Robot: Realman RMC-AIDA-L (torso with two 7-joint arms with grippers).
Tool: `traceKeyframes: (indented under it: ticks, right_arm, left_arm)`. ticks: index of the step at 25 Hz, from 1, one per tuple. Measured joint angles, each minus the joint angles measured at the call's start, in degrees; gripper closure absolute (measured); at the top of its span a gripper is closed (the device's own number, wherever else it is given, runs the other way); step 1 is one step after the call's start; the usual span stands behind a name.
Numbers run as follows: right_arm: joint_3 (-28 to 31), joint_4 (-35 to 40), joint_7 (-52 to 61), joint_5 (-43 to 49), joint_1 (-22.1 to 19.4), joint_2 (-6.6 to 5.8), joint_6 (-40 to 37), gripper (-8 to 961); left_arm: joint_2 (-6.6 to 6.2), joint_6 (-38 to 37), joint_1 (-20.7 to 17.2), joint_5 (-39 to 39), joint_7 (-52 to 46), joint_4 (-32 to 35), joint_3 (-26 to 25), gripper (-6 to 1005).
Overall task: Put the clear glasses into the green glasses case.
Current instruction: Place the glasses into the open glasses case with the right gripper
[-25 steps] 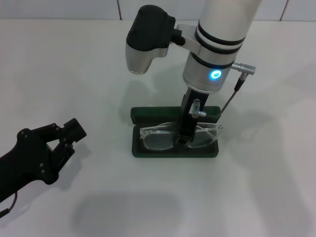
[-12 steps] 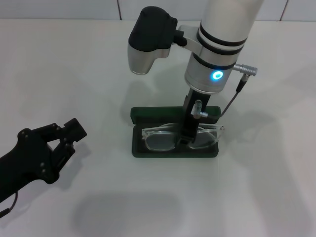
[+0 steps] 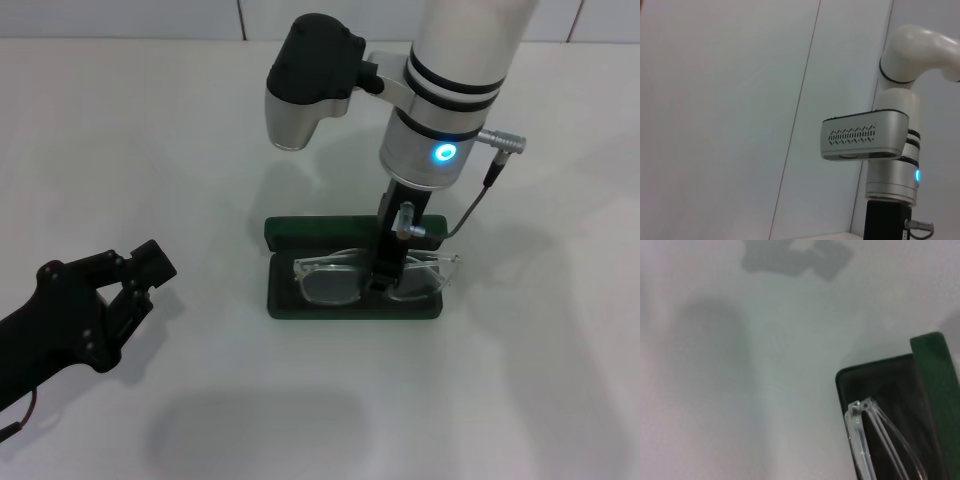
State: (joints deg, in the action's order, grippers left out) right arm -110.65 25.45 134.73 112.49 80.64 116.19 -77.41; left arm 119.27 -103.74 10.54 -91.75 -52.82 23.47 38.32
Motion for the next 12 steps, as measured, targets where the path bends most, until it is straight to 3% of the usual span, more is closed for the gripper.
traceKeyframes:
  ticks: [12]
  right_arm:
    - [0.0, -0.1, -0.2, -0.2, 0.1, 0.0, 0.2, 761]
  left_arm:
    - [0.0, 0.0, 0.0, 0.0, 0.2, 0.0, 0.1, 862]
